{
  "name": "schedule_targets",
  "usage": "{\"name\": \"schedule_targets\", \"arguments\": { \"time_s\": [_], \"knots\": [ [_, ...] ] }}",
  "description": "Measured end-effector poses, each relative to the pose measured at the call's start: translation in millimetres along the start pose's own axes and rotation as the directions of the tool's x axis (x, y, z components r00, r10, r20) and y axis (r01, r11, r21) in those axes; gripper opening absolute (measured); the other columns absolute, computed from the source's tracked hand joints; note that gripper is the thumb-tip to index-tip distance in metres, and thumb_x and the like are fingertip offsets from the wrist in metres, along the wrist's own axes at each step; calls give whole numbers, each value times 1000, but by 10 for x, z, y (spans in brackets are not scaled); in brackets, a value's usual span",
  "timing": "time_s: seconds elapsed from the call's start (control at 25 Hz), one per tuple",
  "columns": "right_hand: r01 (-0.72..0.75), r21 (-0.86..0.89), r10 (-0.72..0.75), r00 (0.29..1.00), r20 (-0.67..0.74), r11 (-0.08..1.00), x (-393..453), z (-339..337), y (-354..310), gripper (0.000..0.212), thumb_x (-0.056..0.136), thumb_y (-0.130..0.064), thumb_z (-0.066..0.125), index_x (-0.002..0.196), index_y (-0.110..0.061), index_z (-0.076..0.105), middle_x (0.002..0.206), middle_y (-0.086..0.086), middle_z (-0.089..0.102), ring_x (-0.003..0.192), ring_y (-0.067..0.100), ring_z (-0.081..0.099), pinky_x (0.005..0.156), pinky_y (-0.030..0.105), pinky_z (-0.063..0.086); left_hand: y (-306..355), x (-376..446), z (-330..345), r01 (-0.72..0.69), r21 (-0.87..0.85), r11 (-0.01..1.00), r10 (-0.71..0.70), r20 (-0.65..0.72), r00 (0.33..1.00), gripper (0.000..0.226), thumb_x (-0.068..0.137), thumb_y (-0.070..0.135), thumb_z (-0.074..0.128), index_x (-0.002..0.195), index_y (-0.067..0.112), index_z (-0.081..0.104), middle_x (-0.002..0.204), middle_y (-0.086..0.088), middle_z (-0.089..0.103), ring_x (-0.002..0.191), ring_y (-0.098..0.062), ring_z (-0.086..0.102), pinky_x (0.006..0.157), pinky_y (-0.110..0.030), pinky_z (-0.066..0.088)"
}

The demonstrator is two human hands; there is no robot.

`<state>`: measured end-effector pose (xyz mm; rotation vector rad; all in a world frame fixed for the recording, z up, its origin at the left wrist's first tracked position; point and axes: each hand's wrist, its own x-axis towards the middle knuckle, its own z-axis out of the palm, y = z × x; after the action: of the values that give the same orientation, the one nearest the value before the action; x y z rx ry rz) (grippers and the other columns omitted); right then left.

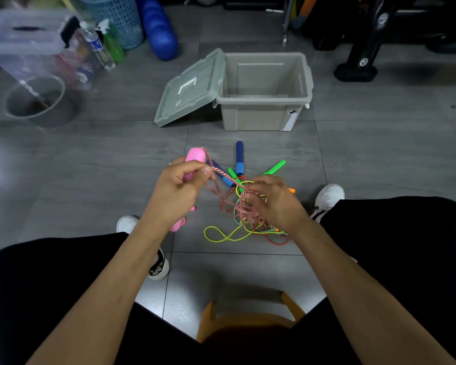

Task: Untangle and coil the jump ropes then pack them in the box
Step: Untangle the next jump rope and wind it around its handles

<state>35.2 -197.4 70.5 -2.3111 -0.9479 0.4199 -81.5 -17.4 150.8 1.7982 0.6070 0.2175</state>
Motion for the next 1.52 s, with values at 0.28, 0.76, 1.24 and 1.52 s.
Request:
{"name": "schedule_targets", "arguments": {
  "time_s": [0.28,0.76,1.24,1.52],
  "knots": [
    [-130,159,119,990,80,979,-13,-188,-119,19,87,-13,62,104,-19,69,85,2,66,75,24,62,65,31,49,-133,87,8,125,169,978,-107,-111,988,18,89,22,62,73,16,69,79,-9,60,53,-5,61,47,-17,51],
    [-166,293,85,959,272,941,-65,-298,-256,19,89,-8,51,76,-12,64,82,-2,55,75,11,53,65,21,40,-351,139,35,258,154,954,-247,-85,965,19,80,36,63,67,23,67,83,-13,65,71,-26,72,76,-48,58],
    [191,130,-215,953,211,973,-88,-257,-251,21,96,-24,49,77,-16,54,66,-13,46,66,5,44,62,16,33,-455,70,33,70,598,798,-146,79,986,30,80,21,74,109,24,72,104,-1,54,97,-20,59,79,-21,42],
    [211,171,-236,962,137,962,-95,-262,-215,22,95,-26,52,83,-10,60,69,-13,48,67,5,46,63,15,37,-287,48,301,-231,428,874,175,166,970,13,82,38,68,85,29,76,97,-2,54,87,-20,53,76,-33,46]
  ]
}}
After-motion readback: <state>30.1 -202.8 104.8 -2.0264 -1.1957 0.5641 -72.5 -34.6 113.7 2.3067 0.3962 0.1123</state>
